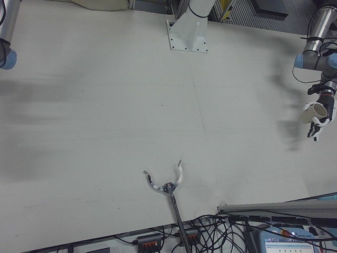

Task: Pour water
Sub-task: 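Withdraw both hands with their cups back toward their sides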

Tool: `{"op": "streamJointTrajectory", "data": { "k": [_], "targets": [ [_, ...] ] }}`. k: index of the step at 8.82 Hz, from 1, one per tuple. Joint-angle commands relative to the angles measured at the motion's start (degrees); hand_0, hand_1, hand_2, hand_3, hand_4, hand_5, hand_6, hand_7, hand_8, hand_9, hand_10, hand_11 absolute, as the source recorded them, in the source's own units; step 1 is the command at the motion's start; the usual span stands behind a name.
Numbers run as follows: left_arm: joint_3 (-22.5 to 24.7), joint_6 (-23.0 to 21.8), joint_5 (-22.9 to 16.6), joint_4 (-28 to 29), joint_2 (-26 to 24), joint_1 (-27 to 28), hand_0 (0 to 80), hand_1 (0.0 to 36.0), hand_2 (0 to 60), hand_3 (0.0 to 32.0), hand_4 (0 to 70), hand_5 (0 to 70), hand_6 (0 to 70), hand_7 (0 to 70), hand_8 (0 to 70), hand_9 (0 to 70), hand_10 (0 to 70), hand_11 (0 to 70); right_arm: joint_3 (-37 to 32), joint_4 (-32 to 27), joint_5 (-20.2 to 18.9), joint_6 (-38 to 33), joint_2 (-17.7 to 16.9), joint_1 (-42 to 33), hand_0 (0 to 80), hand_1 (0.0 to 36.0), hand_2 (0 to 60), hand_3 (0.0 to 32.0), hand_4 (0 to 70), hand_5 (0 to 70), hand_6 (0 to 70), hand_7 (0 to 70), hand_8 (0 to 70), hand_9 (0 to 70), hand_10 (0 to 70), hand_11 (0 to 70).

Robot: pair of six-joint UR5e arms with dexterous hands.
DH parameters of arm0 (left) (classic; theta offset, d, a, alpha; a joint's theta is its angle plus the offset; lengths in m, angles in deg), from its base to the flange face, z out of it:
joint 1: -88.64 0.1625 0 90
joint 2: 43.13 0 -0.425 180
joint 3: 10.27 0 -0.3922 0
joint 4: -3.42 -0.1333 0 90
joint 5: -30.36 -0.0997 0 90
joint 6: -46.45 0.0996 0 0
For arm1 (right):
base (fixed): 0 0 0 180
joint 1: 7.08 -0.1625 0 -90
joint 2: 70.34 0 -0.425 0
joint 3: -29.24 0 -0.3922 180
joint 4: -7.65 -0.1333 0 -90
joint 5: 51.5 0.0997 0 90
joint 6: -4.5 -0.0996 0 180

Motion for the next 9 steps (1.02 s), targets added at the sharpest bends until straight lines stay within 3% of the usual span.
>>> {"op": "streamJointTrajectory", "data": {
  "k": [1,2,3,4,5,8,9],
  "targets": [
    [-5.9,1.1,-0.1,7.9,2.0,-1.0,63.6,36.0,60.0,0.0,70.0,70.0,10.0,17.3,1.5,4.0,5.3,10.0,-2.9,-1.3,5.9,-0.6,-0.2,6.9,79.5,36.0,60.0,0.0,70.0,70.0,60.5,62.1,44.8,57.8,45.8,66.6],
    [-6.1,1.3,0.0,8.7,2.8,-1.0,62.9,36.0,60.0,0.0,70.0,70.0,10.0,17.4,1.6,4.1,5.4,10.0,-2.4,-1.3,5.4,-3.6,-0.3,7.1,56.9,21.8,22.4,0.0,53.9,33.3,23.2,19.0,13.2,8.8,6.9,11.1],
    [-6.3,2.2,-0.1,8.8,2.9,-0.9,62.4,36.0,60.0,0.0,70.0,70.0,9.9,17.2,1.5,4.1,5.4,10.0,-2.2,-1.4,4.4,-4.9,-0.4,7.0,53.3,16.9,7.6,0.0,37.0,19.3,14.9,7.9,7.5,2.1,1.8,3.7],
    [-7.3,3.6,-0.1,8.8,2.8,-0.8,62.3,36.0,60.0,0.0,70.0,70.0,10.1,17.2,1.6,4.1,5.4,10.0,-1.8,-1.4,3.0,-6.2,-0.7,6.8,51.0,14.9,1.7,0.0,23.1,14.2,10.3,3.4,3.2,0.8,0.0,0.4],
    [-8.8,4.4,0.0,8.9,2.5,-0.6,62.3,36.0,60.0,0.0,70.0,70.0,10.3,17.3,1.6,4.1,5.3,9.8,0.2,-1.3,2.5,-6.9,-2.0,6.1,50.2,15.0,2.4,0.0,18.4,13.1,9.1,4.0,1.0,1.4,0.0,1.0],
    [-14.5,7.1,0.0,11.7,0.0,-0.4,62.7,36.0,60.0,0.0,67.8,70.0,11.2,17.2,1.8,4.1,4.7,8.9,6.7,-1.1,-1.4,-6.9,-4.0,3.0,49.0,14.0,4.4,0.0,20.9,14.4,9.8,6.8,0.9,0.8,0.0,0.2],
    [-14.6,8.2,0.0,11.7,0.0,-0.4,57.8,27.5,41.2,0.0,52.3,70.0,9.0,15.0,0.8,2.4,2.4,5.1,7.2,-0.9,-1.6,-6.9,-4.0,2.6,48.2,13.3,5.2,0.0,20.9,14.0,9.6,7.0,0.9,0.7,0.0,0.0]
  ]
}}
